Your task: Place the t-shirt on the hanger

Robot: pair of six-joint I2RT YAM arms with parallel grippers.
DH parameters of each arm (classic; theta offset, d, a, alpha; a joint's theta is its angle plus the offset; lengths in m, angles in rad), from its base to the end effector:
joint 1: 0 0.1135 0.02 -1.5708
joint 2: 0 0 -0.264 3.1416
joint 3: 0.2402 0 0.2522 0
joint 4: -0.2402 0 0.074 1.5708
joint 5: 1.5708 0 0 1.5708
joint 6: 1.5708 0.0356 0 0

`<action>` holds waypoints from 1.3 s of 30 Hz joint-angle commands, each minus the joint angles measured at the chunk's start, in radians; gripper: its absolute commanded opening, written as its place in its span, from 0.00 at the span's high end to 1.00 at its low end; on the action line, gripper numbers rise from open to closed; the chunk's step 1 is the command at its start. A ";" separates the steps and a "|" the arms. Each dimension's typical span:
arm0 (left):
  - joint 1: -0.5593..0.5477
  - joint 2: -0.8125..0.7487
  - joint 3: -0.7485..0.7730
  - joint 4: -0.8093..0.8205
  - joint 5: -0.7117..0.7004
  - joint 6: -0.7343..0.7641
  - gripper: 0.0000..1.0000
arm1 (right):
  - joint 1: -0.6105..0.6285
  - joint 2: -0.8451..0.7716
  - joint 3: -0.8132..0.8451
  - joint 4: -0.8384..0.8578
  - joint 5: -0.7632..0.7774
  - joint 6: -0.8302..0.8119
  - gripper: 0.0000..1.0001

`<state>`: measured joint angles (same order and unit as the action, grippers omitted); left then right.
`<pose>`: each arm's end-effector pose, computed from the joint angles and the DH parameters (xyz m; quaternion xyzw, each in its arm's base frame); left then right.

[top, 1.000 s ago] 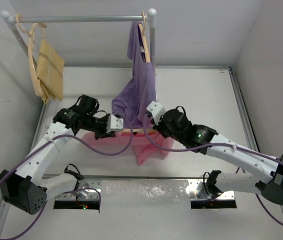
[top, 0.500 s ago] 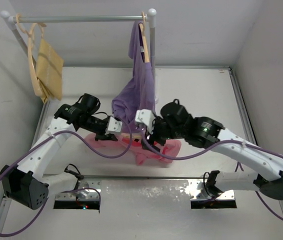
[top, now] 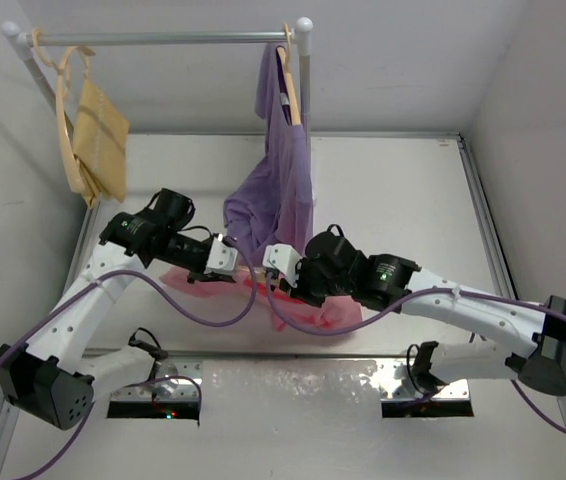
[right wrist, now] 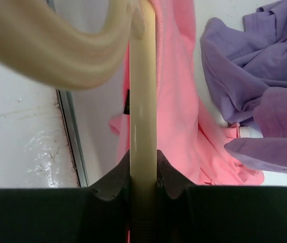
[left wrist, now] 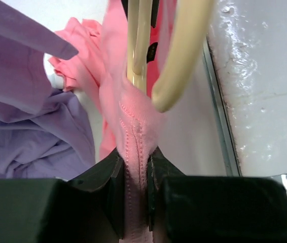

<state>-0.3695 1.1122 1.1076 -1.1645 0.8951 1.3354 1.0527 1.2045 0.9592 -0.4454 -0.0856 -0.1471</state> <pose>0.1634 -0.0931 0.3205 0.7219 0.5164 -0.2920 0.3562 0.1271 0.2291 0.2890 -0.5253 0.7358 0.2210 0.3658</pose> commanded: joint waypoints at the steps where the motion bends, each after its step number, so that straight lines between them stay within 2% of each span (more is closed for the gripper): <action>1: -0.008 -0.045 -0.006 -0.006 0.110 -0.045 1.00 | -0.023 -0.022 0.009 0.091 0.081 0.037 1.00; 3: -0.009 -0.043 -0.009 0.064 0.062 -0.157 1.00 | -0.025 -0.043 0.032 0.050 0.038 0.034 1.00; 6: -0.003 -0.037 -0.005 0.025 -0.067 -0.092 0.90 | -0.045 -0.109 0.073 -0.067 -0.037 0.046 1.00; 7: -0.002 -0.037 -0.003 0.017 -0.112 -0.070 0.80 | -0.063 -0.131 0.082 -0.123 -0.058 0.050 1.00; 9: 0.007 -0.034 -0.003 0.017 -0.146 -0.061 0.70 | -0.079 -0.198 0.096 -0.168 -0.092 0.075 1.00; 10: 0.010 -0.026 -0.002 0.019 -0.169 -0.059 0.60 | -0.083 -0.216 0.099 -0.203 -0.112 0.081 1.00; 12: 0.027 -0.015 -0.002 0.031 -0.173 -0.059 0.52 | -0.083 -0.258 0.116 -0.239 -0.115 0.099 1.00; 13: 0.036 -0.003 0.000 0.035 -0.167 -0.061 0.41 | -0.083 -0.269 0.124 -0.265 -0.115 0.106 1.00; 15: 0.044 0.008 -0.003 0.060 -0.144 -0.073 0.41 | -0.083 -0.290 0.133 -0.280 -0.117 0.119 1.00; 17: 0.052 0.018 -0.020 0.081 -0.130 -0.091 0.46 | -0.085 -0.298 0.150 -0.297 -0.129 0.130 1.00; 18: 0.055 0.021 -0.026 0.107 -0.127 -0.097 0.55 | -0.083 -0.299 0.159 -0.302 -0.131 0.132 1.00; 19: 0.066 0.023 -0.038 0.121 -0.127 -0.120 0.76 | -0.083 -0.298 0.173 -0.335 -0.131 0.132 1.00; 21: 0.095 0.021 -0.046 0.147 -0.122 -0.128 0.94 | -0.085 -0.296 0.226 -0.416 -0.122 0.124 1.00; 23: 0.167 0.026 -0.043 0.135 -0.111 -0.119 0.94 | -0.083 -0.295 0.280 -0.476 -0.100 0.112 1.00; 24: 0.203 0.034 -0.034 0.120 -0.104 -0.098 0.88 | -0.083 -0.298 0.297 -0.533 -0.088 0.109 1.00; 27: 0.230 0.058 -0.012 0.046 -0.099 -0.049 0.82 | -0.083 -0.304 0.361 -0.625 -0.034 0.106 1.00; 30: 0.230 0.063 -0.015 0.014 -0.059 -0.033 0.98 | -0.083 -0.306 0.378 -0.660 0.015 0.106 1.00; 31: 0.230 0.063 -0.015 0.009 -0.048 -0.033 1.00 | -0.083 -0.301 0.389 -0.665 0.023 0.101 1.00; 35: 0.231 0.064 -0.003 0.046 -0.047 -0.071 0.98 | -0.083 -0.248 0.438 -0.678 0.024 0.096 1.00; 36: 0.233 0.063 0.004 0.061 -0.048 -0.123 0.87 | -0.083 -0.229 0.455 -0.678 0.014 0.098 1.00; 37: 0.244 0.061 0.014 0.078 -0.048 -0.145 0.71 | -0.083 -0.206 0.502 -0.678 0.000 0.103 1.00; 38: 0.260 0.057 0.041 0.083 -0.036 -0.186 0.27 | -0.083 -0.157 0.538 -0.690 -0.046 0.104 1.00; 39: 0.271 0.052 0.058 0.086 -0.027 -0.206 0.12 | -0.085 -0.131 0.573 -0.699 -0.075 0.106 1.00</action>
<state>-0.1574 1.1675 1.0939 -1.1164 0.8948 1.2312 0.9646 1.0321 1.4170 -1.0836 -0.0963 -0.0444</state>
